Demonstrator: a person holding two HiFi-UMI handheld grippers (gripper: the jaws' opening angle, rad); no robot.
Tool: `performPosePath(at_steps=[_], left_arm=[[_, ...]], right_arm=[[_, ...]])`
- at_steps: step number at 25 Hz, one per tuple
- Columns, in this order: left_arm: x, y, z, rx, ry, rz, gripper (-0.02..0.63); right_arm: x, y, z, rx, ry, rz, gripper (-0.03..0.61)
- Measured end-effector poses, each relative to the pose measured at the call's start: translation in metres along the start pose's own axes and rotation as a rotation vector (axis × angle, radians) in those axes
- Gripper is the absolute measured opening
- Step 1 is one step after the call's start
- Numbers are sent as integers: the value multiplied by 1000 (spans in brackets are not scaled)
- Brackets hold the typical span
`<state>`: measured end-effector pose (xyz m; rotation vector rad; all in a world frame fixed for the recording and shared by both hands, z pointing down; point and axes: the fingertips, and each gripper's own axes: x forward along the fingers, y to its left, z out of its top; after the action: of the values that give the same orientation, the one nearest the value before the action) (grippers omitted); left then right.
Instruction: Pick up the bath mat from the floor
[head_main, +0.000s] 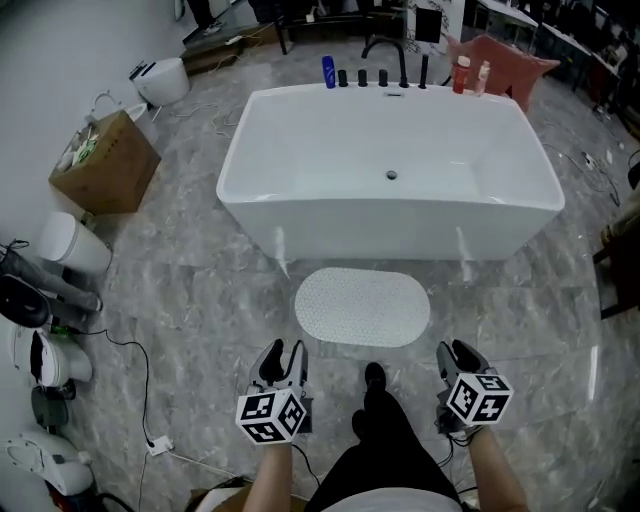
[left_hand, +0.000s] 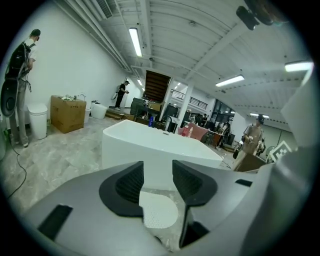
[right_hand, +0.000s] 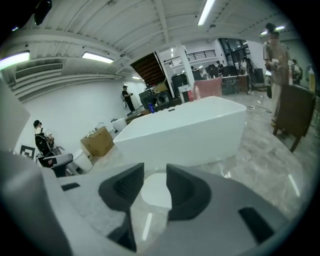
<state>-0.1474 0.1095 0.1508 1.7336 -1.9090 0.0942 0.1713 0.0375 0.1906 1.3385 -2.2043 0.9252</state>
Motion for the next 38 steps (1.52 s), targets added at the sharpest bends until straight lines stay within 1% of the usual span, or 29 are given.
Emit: performPosePath(at_steps=[7,11,14,17,22,25,30,34,38], left_arm=[[68,8,-18,-1,78,11,175],[104,10,-32,7,117,11,178],[126,16,-45,18,150,3,183],[141,27,-58,32,181,-18,184],[168,62,-86,69,184,-70,186],[190,78,-115,104,203,-103,186],[217,107,-169,124,243,-124,186],[245,123,-215,130,239,-128,186],[274,135,-268,116,215,-135,186]], right_arm=[[57,-33,-6,79,51,-22,141],[89,-49,-17,105,85,-27,141],[112,-58,-31,116,113,-48,141],[128,-64,-49,135,133,-87,141],[165,-70,-91,172,118,-149,141],[190,-82,-118,173,117,-186,140],[226,-103,-164,209,127,-229,140],[260,-132,-193,183,114,-242,141],[295,-166,-224,176,70,-257,140]])
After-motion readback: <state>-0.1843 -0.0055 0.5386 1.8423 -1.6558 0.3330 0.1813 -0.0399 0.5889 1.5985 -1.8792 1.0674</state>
